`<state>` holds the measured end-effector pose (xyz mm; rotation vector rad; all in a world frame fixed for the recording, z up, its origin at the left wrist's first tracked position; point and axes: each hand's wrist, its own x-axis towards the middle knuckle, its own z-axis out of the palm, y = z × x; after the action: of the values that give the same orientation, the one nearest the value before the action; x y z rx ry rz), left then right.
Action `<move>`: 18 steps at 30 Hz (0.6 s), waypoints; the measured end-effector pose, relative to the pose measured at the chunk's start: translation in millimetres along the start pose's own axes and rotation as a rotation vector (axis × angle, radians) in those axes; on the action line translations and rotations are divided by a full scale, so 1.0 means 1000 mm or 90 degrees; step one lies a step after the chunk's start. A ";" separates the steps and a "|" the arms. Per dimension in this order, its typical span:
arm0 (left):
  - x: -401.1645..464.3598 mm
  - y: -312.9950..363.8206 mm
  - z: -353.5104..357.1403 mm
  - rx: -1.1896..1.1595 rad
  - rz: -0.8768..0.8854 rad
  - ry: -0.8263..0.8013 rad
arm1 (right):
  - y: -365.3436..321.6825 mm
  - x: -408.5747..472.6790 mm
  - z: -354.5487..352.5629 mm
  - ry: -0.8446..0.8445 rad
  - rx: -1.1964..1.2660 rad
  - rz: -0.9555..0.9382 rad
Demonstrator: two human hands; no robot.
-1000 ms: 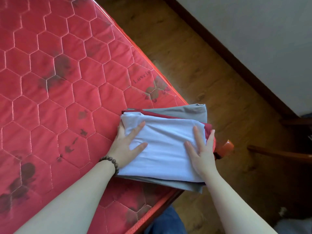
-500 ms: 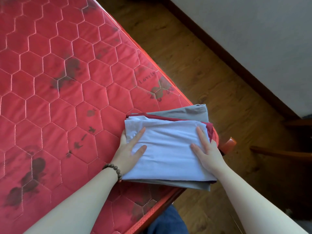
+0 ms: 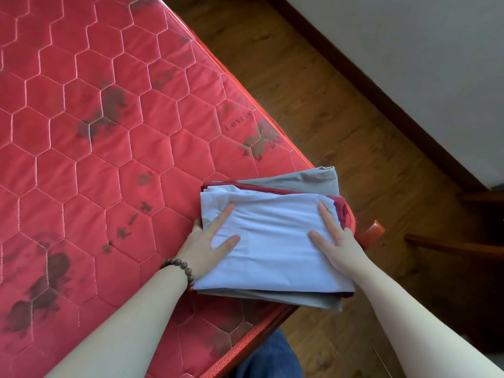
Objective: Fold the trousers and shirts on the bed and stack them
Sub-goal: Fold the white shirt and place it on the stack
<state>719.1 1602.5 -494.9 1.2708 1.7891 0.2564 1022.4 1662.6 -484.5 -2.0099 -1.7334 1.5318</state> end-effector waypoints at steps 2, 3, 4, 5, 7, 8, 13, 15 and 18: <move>-0.001 -0.001 -0.001 -0.005 -0.003 0.001 | -0.001 -0.002 0.001 0.004 0.009 0.000; -0.002 -0.001 -0.003 -0.002 0.005 -0.008 | -0.002 -0.003 0.001 0.004 0.013 0.000; -0.001 0.000 -0.004 -0.001 0.015 -0.017 | -0.002 -0.004 0.001 0.004 0.017 0.000; 0.000 0.000 -0.005 -0.008 0.021 -0.022 | -0.002 -0.004 0.001 0.005 0.019 0.002; 0.001 -0.002 -0.006 -0.036 0.009 -0.024 | -0.002 -0.005 0.002 0.011 0.018 0.005; 0.001 -0.003 -0.006 -0.053 0.002 -0.023 | -0.002 -0.005 0.003 0.014 0.019 0.006; 0.000 -0.006 -0.002 -0.087 0.008 -0.002 | -0.001 -0.009 0.002 0.029 0.050 -0.023; 0.001 -0.007 -0.003 -0.082 0.018 -0.004 | 0.000 -0.010 0.002 0.029 0.048 -0.025; -0.001 -0.007 -0.005 -0.106 0.049 -0.010 | -0.001 -0.010 0.003 0.028 0.042 -0.018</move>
<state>711.1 1600.6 -495.9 1.2196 1.6707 0.4285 1020.9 1653.6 -479.8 -1.9642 -1.6656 1.5049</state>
